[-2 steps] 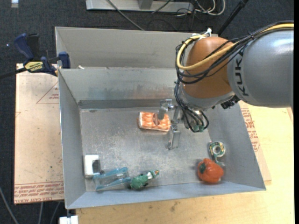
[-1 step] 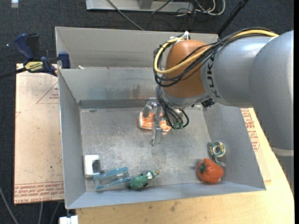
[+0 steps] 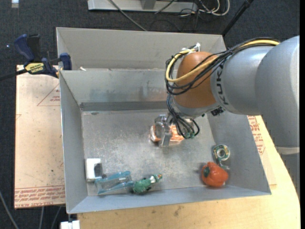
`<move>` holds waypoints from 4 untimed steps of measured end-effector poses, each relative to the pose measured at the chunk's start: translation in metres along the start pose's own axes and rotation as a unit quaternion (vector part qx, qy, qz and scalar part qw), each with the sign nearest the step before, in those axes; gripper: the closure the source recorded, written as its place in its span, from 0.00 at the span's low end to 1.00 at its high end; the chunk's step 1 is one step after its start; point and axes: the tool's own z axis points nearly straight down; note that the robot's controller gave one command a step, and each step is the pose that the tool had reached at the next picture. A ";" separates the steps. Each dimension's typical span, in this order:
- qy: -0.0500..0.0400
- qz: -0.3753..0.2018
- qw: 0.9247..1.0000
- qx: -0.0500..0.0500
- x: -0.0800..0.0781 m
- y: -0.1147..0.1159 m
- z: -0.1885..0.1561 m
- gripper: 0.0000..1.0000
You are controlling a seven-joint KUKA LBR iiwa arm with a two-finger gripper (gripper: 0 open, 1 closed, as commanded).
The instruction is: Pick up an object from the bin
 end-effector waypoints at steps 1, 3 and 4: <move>0.000 0.000 1.000 0.000 0.000 0.000 0.000 1.00; -0.002 -0.011 1.000 0.000 -0.028 -0.023 0.002 1.00; -0.002 -0.011 1.000 0.000 -0.028 -0.023 0.002 1.00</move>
Offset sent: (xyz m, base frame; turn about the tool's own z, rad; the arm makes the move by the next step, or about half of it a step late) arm 0.0261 -0.0228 -0.0042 -0.0249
